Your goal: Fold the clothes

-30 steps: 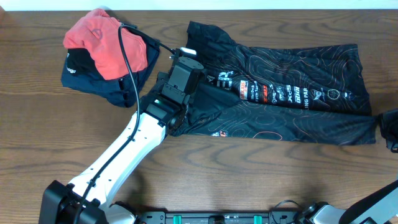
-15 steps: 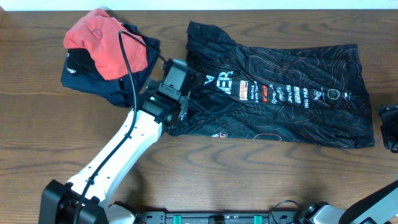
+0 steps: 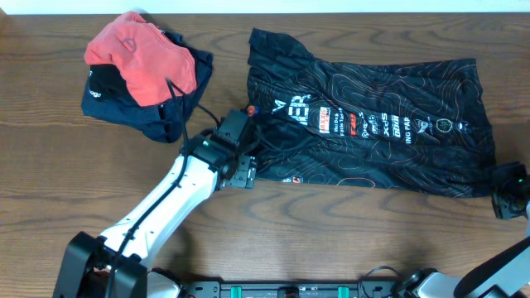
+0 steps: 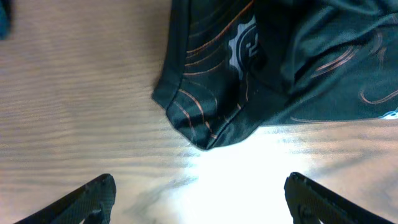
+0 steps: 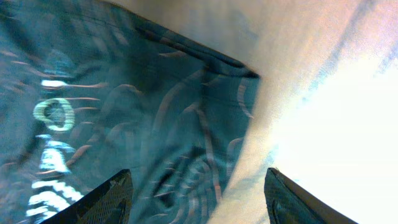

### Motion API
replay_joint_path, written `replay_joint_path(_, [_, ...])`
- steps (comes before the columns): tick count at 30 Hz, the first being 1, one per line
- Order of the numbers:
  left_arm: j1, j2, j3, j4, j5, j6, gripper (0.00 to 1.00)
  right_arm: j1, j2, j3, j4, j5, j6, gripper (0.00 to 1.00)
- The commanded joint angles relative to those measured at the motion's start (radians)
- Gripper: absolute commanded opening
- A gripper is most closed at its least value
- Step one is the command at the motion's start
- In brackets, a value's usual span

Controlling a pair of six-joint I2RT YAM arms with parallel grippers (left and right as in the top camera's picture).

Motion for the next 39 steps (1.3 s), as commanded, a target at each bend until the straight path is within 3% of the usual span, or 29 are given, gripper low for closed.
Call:
replay_joint_path(1, [0.002,0.012,-0.083,0.080,0.018,-0.032,0.88,0.007,0.060,-0.019,0.030,0.044,-0.013,0.66])
replay_joint_path(6, [0.007,0.012,-0.179,0.234,0.008,-0.031,0.87,0.006,0.132,-0.019,0.036,0.021,-0.025,0.65])
replay_joint_path(8, [0.010,0.012,-0.209,0.283,0.003,-0.029,0.81,0.006,0.145,-0.019,0.037,0.021,-0.025,0.64])
replay_joint_path(20, [0.024,0.013,-0.253,0.420,-0.087,0.042,0.06,0.000,0.147,-0.019,0.020,0.018,-0.044,0.64])
replay_joint_path(25, [0.103,0.009,-0.251,0.412,-0.083,0.041,0.06,-0.009,0.147,-0.019,0.003,0.018,-0.044,0.64])
replay_joint_path(27, [0.139,0.009,-0.241,0.395,-0.069,0.040,0.06,-0.009,0.147,-0.019,0.004,0.018,-0.047,0.57])
replay_joint_path(30, [0.187,0.008,-0.227,0.363,-0.033,0.042,0.06,-0.009,0.147,-0.019,0.052,0.018,-0.057,0.56])
replay_joint_path(36, [0.219,0.008,-0.225,0.326,-0.010,0.045,0.06,-0.009,0.147,-0.020,0.092,0.027,-0.058,0.31])
replay_joint_path(38, [0.219,0.008,-0.225,0.319,0.035,0.045,0.07,-0.009,0.147,-0.029,0.093,0.061,-0.056,0.30])
replay_joint_path(39, [0.219,0.008,-0.225,0.316,0.069,0.045,0.13,-0.009,0.147,-0.040,0.098,0.083,-0.044,0.30])
